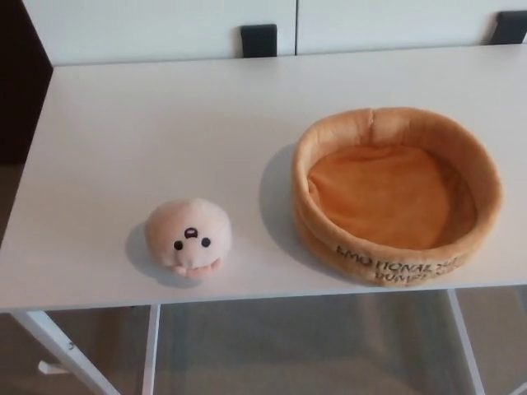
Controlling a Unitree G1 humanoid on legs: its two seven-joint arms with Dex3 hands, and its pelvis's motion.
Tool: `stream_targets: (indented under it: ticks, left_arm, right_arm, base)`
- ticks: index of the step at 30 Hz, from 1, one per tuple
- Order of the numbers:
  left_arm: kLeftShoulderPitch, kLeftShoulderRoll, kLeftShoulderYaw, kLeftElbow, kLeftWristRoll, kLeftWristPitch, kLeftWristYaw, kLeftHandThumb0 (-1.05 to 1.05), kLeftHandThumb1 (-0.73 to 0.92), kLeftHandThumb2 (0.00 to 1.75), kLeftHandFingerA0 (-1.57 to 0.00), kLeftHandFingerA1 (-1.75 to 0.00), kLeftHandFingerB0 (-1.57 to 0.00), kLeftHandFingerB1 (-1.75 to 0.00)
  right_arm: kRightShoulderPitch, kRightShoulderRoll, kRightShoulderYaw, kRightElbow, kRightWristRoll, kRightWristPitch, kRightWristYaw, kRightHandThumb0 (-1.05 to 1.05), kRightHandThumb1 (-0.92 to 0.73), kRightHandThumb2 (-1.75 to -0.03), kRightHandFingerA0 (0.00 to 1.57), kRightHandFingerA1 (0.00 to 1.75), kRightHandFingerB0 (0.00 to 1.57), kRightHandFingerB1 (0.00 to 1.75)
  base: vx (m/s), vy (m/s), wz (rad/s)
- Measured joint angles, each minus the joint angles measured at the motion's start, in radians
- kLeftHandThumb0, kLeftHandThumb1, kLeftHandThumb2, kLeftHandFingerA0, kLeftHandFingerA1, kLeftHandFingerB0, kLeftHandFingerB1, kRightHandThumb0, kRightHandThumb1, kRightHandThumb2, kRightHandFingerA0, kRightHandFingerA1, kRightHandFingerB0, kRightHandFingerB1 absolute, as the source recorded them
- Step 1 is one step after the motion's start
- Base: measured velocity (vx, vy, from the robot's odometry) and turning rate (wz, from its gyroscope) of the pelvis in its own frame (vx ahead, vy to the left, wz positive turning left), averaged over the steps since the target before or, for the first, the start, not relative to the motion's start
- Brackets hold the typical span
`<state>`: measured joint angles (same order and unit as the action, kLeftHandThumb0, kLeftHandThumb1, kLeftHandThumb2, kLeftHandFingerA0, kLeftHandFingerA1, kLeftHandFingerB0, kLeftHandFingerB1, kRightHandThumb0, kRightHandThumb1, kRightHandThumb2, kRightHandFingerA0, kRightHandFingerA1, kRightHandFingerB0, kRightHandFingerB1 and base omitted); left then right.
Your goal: The robot walks towards a table in front, picks a dumpling toy with left hand and puts it in an orange round plate
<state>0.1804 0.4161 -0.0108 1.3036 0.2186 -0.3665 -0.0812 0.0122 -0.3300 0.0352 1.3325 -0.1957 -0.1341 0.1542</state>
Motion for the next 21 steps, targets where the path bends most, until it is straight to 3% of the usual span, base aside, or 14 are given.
stream_targets:
  ticks: [2,3,8,9,17,18,21]
  left_arm:
    - [-0.002,-0.004,0.002,-0.003,-0.001,-0.002,0.002,-0.27,0.59,0.58,-0.72,-0.69,-0.3,-0.31]
    - [0.0,-0.005,0.003,-0.005,-0.002,-0.006,0.001,-0.26,0.6,0.58,-0.69,-0.8,-0.25,-0.3]
    - [0.011,0.003,0.005,-0.019,-0.003,-0.024,0.005,-0.26,0.6,0.58,-0.69,-0.8,-0.25,-0.3]
    - [0.012,0.003,0.005,-0.021,-0.003,-0.027,0.005,-0.24,0.59,0.57,-0.65,-0.67,-0.26,-0.31]
    - [0.014,-0.002,0.007,-0.031,-0.003,-0.048,0.016,-0.3,0.58,0.64,-0.7,-0.77,-0.25,-0.35]
    - [0.014,-0.002,0.007,-0.031,-0.003,-0.049,0.017,-0.27,0.6,0.58,-0.68,-0.65,-0.27,-0.31]
    - [0.014,-0.003,0.005,-0.03,-0.003,-0.051,0.023,-0.27,0.6,0.58,-0.68,-0.65,-0.27,-0.31]
  right_arm:
    - [-0.001,0.0,0.0,0.0,0.0,0.0,-0.001,-0.42,-0.71,-0.62,0.66,0.49,0.53,0.4]
    - [-0.001,0.0,0.0,0.0,0.0,0.0,-0.002,-0.42,-0.71,-0.62,0.67,0.51,0.55,0.41]
    - [-0.004,0.01,0.008,0.0,-0.003,0.001,-0.001,-0.42,-0.71,-0.62,0.67,0.51,0.55,0.41]
    - [-0.006,0.007,0.008,-0.001,-0.003,0.001,-0.002,-0.41,-0.72,-0.62,0.65,0.5,0.53,0.41]
    - [-0.014,0.006,0.015,-0.002,-0.007,0.001,-0.003,-0.42,-0.71,-0.62,0.66,0.5,0.55,0.41]
    - [-0.013,0.006,0.015,-0.002,-0.008,0.001,-0.003,-0.42,-0.71,-0.62,0.66,0.51,0.54,0.41]
    - [-0.013,0.006,0.016,-0.002,-0.008,0.001,-0.003,-0.42,-0.71,-0.62,0.66,0.51,0.54,0.41]
  base:
    - [-0.04,0.174,0.31]
    - [0.0,0.206,-0.08]
    - [0.03,0.072,0.09]
    - [0.05,-0.002,0.09]
    - [0.0,-0.013,0.02]
    - [0.0,0.0,0.0]
    - [0.0,0.0,0.0]
